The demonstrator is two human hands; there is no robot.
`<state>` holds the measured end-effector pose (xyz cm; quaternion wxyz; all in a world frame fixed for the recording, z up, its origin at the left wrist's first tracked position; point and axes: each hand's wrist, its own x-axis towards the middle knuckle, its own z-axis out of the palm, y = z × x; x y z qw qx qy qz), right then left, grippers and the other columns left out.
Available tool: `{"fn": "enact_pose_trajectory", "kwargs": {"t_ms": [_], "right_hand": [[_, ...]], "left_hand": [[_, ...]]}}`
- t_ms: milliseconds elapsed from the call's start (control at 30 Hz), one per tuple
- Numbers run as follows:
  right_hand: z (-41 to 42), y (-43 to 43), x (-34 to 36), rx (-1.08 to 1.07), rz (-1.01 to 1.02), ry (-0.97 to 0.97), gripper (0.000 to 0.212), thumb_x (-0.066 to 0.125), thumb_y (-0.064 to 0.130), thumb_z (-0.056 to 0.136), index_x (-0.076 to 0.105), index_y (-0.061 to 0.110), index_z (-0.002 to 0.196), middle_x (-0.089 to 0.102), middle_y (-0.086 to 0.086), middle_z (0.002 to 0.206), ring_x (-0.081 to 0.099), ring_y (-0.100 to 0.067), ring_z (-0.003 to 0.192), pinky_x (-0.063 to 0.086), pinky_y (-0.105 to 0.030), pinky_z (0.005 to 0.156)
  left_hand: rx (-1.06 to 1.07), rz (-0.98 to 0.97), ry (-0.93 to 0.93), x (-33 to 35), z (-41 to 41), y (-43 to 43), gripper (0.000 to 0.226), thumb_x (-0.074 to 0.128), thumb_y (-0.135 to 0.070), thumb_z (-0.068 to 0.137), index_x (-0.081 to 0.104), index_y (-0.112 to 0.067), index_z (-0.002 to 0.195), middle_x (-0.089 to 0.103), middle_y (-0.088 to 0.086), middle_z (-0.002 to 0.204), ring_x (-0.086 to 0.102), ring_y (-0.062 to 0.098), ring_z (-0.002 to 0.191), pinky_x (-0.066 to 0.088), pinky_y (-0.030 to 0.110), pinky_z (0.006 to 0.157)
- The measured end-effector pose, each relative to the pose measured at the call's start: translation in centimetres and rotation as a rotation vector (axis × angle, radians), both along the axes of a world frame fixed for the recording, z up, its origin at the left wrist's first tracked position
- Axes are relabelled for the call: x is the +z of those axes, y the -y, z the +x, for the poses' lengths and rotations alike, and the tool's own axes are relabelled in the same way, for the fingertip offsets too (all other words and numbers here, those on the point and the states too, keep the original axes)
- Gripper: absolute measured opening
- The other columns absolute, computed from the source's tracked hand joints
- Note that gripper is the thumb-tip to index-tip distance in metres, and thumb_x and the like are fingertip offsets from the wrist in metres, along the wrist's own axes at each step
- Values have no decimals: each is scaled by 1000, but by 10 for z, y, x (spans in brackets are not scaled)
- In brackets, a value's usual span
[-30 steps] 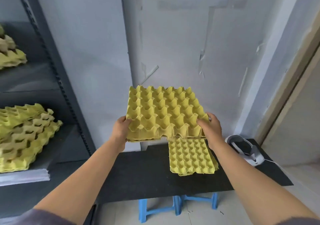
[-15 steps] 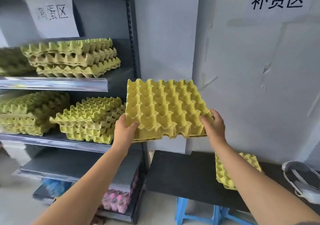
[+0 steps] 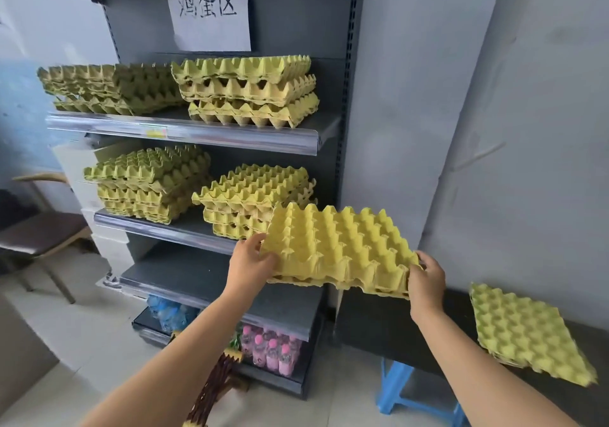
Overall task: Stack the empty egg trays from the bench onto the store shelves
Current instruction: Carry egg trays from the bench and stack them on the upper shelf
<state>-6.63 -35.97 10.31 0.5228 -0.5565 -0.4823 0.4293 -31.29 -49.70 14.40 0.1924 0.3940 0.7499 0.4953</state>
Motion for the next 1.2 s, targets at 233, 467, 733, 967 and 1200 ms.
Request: {"fn": "enact_pose_trajectory", "kwargs": {"t_ms": [233, 467, 733, 967, 1200], "right_hand": [[-63, 5, 21, 43, 61, 69, 34, 42, 2, 90, 60, 16, 114, 57, 4, 103, 53, -19, 101, 39, -23, 72], [-95, -11, 42, 30, 182, 88, 38, 43, 2, 85, 64, 12, 115, 63, 1, 108, 55, -16, 98, 47, -33, 84], [-79, -17, 43, 70, 168, 94, 38, 44, 3, 84, 64, 12, 116, 65, -2, 110, 58, -20, 102, 50, -36, 87], [-60, 9, 48, -6, 220, 29, 25, 48, 8, 92, 63, 9, 112, 59, 1, 101, 54, -15, 95, 40, -21, 74], [-87, 64, 33, -39, 211, -65, 32, 36, 13, 98, 64, 5, 114, 62, -3, 109, 55, -17, 103, 44, -30, 88]], "left_hand": [[128, -19, 104, 0, -46, 13, 64, 62, -43, 83, 44, -13, 136, 48, 12, 125, 59, 25, 101, 51, 39, 88], [146, -64, 188, -9, -66, 21, 78, 64, -59, 65, 45, -19, 130, 51, 11, 122, 61, 24, 100, 56, 42, 83], [195, -62, 260, -16, -59, -5, 58, 63, -30, 83, 42, -13, 135, 41, 12, 129, 56, 29, 105, 49, 34, 72], [140, 40, 391, -16, -52, -2, 19, 52, -17, 82, 63, -7, 94, 63, 15, 95, 50, 22, 77, 37, 33, 66], [93, 63, 371, -14, -81, 54, 17, 51, -7, 89, 65, -14, 94, 67, 10, 89, 59, 23, 76, 44, 30, 64]]}}
